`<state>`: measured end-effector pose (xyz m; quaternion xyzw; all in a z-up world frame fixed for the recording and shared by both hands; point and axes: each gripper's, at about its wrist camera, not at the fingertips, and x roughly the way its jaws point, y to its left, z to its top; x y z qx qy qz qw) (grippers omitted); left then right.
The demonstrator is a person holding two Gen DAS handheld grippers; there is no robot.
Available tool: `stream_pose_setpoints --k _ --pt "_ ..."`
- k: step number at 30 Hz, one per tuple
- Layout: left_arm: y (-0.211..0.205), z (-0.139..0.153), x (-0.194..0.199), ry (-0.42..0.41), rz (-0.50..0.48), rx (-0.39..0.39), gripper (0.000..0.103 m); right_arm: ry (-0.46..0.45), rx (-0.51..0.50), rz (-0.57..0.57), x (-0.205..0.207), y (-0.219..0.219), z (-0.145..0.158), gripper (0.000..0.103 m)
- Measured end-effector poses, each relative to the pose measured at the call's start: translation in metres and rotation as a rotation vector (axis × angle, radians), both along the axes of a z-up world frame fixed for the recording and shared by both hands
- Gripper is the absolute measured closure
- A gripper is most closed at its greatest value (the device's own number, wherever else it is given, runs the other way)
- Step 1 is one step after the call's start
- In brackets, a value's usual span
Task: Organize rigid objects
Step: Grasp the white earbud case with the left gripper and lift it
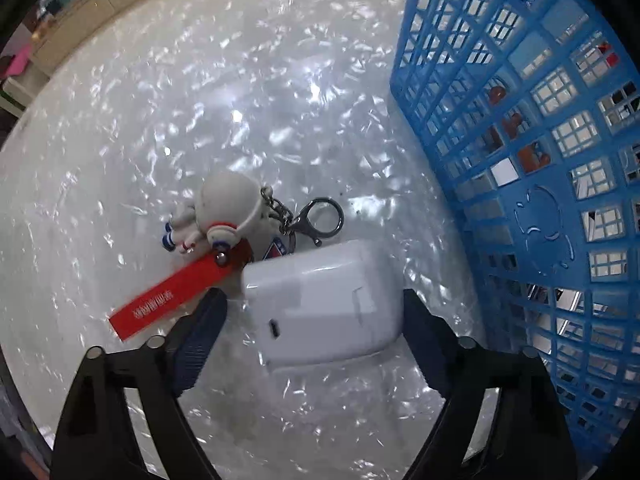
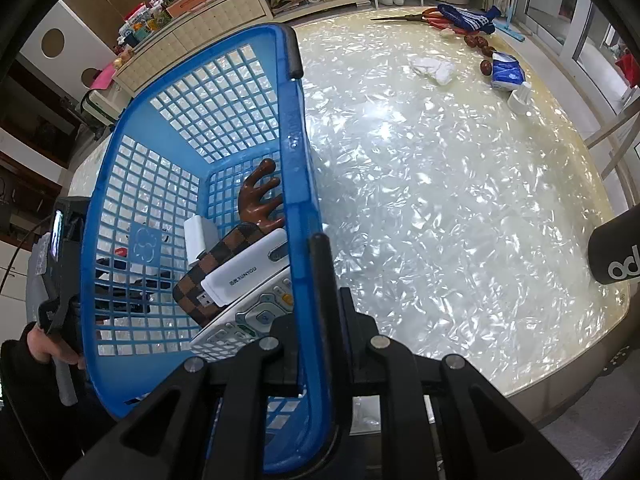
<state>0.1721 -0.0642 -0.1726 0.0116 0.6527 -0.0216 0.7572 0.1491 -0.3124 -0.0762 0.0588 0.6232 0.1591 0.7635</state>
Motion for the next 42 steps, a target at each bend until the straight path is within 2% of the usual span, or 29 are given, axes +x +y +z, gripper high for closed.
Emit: stream_pose_setpoints --k 2,8,13,19,26,35,38,42 --pt "0.002 0.004 0.0 -0.018 -0.002 -0.003 0.027 -0.002 0.001 0.001 0.0 0.0 0.0 0.09" --pt "0.01 0.003 -0.003 -0.019 -0.002 -0.019 0.027 -0.002 -0.005 0.002 -0.001 0.0 0.0 0.09" --pt "0.039 0.01 -0.01 -0.032 0.021 -0.051 0.027 -0.003 -0.012 0.017 -0.002 0.004 0.001 0.09" --pt "0.062 0.041 -0.016 -0.095 0.023 -0.058 0.027 0.0 -0.011 0.01 -0.002 0.003 0.0 0.09" --pt "0.079 0.094 -0.018 -0.202 0.026 -0.079 0.027 -0.01 -0.029 0.003 -0.003 0.003 0.003 0.09" --pt "0.035 0.167 -0.035 -0.297 -0.08 -0.079 0.027 -0.017 -0.02 -0.005 -0.004 -0.001 0.007 0.09" --pt "0.016 0.175 -0.036 -0.325 -0.124 -0.066 0.027 -0.02 -0.016 -0.005 -0.005 -0.001 0.007 0.09" --pt "-0.015 0.18 -0.033 -0.34 -0.223 -0.094 0.027 -0.02 -0.007 -0.003 -0.005 -0.001 0.007 0.09"
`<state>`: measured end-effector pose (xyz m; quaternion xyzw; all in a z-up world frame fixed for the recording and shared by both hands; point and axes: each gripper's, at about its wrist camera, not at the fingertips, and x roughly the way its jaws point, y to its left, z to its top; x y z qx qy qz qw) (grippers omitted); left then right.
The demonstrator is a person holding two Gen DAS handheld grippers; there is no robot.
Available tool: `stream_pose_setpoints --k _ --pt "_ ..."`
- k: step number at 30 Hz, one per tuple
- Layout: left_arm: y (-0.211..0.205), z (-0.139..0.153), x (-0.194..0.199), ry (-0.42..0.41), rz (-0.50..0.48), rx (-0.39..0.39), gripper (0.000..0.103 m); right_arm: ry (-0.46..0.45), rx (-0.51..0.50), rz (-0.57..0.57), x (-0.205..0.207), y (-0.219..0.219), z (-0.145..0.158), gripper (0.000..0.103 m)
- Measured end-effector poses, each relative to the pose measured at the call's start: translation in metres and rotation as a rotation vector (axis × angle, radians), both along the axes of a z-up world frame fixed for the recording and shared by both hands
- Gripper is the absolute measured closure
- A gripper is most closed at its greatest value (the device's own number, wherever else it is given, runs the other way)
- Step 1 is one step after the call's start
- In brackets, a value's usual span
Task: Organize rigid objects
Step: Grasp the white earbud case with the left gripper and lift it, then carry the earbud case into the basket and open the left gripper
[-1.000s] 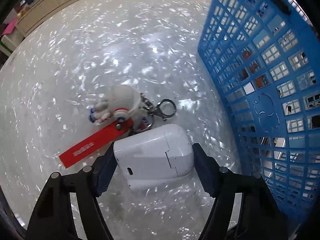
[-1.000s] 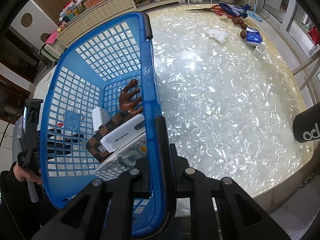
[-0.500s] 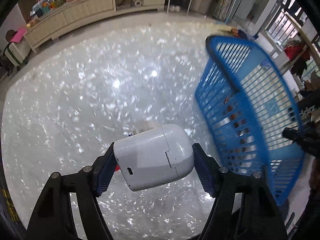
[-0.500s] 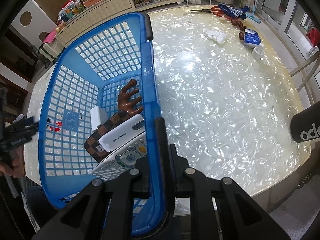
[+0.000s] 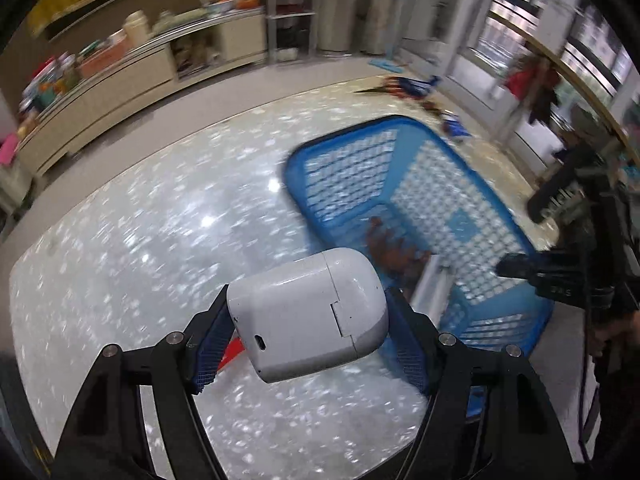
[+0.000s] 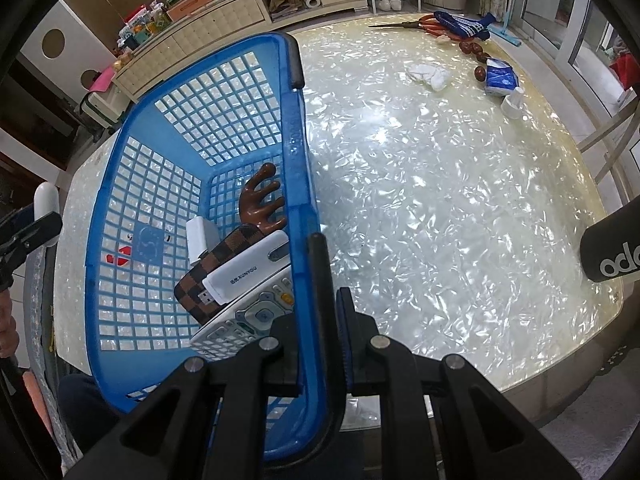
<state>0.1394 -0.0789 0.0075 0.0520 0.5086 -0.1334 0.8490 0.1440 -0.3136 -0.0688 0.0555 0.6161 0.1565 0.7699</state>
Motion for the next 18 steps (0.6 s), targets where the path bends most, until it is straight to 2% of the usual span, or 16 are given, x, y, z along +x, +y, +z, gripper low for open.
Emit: stream_pose_setpoints --k 5,18 --pt "-0.036 -0.004 0.005 -0.014 -0.123 0.027 0.027 0.001 0.012 0.0 -0.001 -0.002 0.001 0.09" --pt "-0.089 -0.031 0.033 -0.006 -0.26 0.067 0.027 -0.01 0.032 -0.002 -0.003 -0.003 0.006 0.09"
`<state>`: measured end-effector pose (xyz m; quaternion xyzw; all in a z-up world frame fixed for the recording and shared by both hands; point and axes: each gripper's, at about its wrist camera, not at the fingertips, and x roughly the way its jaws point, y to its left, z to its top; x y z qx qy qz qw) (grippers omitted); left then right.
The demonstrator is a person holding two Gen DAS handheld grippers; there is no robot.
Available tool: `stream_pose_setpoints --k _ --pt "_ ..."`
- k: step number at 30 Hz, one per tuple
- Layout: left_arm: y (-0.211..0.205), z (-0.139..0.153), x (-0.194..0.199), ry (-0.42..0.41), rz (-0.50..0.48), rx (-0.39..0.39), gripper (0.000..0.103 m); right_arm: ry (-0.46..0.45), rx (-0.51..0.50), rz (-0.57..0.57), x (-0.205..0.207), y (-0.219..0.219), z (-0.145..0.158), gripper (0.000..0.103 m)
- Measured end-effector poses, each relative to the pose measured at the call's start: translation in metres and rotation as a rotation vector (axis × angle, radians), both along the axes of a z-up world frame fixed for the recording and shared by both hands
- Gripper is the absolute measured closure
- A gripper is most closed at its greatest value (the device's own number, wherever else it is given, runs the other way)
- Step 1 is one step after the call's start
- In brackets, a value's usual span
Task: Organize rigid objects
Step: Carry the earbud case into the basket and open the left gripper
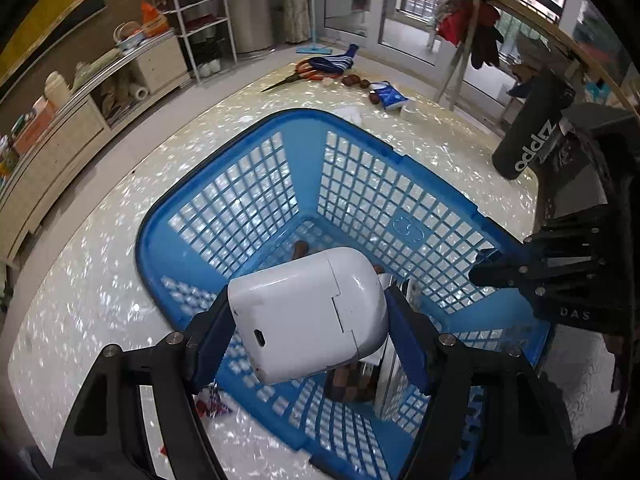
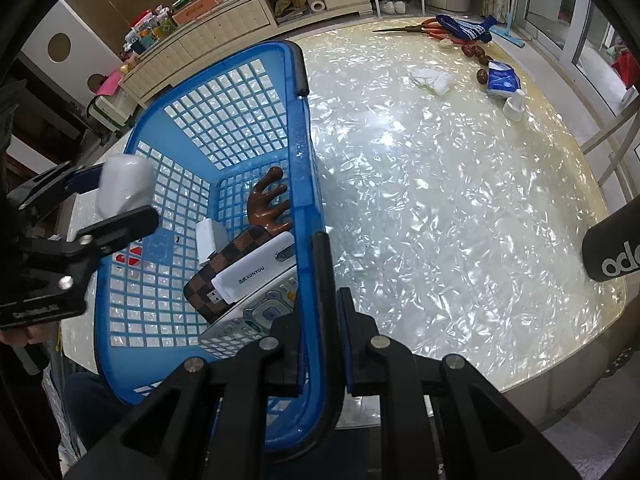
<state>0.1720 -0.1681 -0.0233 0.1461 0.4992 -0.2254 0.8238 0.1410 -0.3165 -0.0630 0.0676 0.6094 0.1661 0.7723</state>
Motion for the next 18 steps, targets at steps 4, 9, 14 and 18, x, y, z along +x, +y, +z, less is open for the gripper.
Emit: stream_pose_setpoints --k 4,9,14,18 --pt "-0.011 -0.008 0.008 0.015 -0.015 0.013 0.027 0.0 0.005 -0.003 0.0 -0.001 0.0 0.09" --pt "-0.021 -0.025 0.02 0.044 -0.031 0.059 0.027 -0.004 0.009 -0.004 -0.001 -0.001 0.0 0.09" --pt "-0.024 -0.042 0.029 0.083 -0.056 0.124 0.027 -0.002 0.014 -0.002 0.001 -0.001 -0.002 0.09" --pt "-0.027 -0.045 0.035 0.102 -0.093 0.138 0.027 0.002 0.024 -0.001 0.003 -0.001 -0.004 0.09"
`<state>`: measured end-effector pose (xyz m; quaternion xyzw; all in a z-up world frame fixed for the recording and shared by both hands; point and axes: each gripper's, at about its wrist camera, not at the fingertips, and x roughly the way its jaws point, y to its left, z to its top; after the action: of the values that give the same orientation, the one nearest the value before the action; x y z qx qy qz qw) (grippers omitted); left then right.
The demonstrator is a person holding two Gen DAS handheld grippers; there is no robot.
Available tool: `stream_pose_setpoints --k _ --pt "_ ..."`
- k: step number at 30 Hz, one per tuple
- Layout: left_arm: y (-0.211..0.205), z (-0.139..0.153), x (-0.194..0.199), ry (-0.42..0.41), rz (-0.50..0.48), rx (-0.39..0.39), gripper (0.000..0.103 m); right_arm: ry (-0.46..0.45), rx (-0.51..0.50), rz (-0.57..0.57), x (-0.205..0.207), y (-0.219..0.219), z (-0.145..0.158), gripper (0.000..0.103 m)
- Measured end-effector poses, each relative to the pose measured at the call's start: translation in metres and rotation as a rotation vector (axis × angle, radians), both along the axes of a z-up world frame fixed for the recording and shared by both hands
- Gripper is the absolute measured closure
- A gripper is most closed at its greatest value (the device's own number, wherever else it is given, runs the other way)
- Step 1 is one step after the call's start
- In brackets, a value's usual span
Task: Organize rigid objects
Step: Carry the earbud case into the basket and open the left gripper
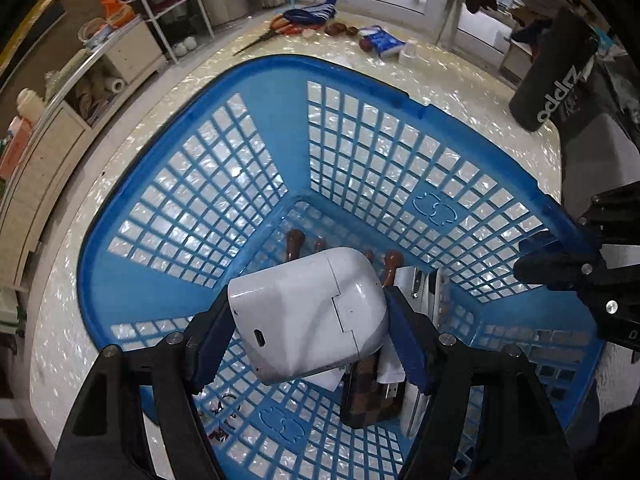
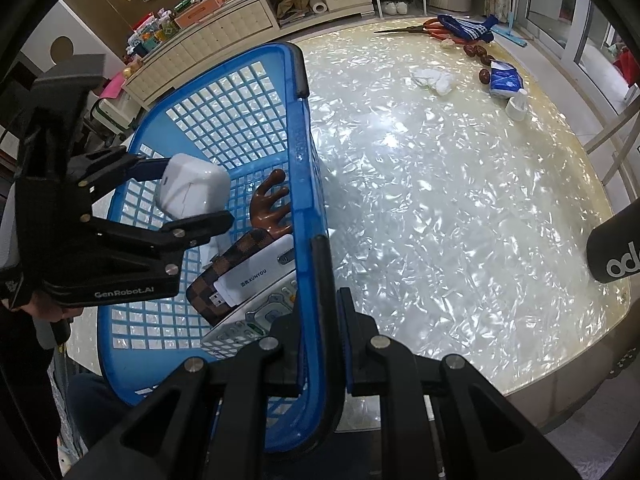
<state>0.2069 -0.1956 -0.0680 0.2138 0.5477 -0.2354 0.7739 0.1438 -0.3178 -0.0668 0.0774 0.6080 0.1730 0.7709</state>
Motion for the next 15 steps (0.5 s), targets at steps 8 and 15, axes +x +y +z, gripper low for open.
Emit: stream_pose_setpoints --k 8,15 --pt "-0.008 -0.006 0.009 0.001 -0.028 0.036 0.027 0.003 -0.008 0.008 0.005 0.002 -0.006 0.09" --pt "-0.01 -0.012 0.011 0.039 -0.037 0.067 0.027 0.01 0.001 0.012 0.006 0.005 -0.012 0.09"
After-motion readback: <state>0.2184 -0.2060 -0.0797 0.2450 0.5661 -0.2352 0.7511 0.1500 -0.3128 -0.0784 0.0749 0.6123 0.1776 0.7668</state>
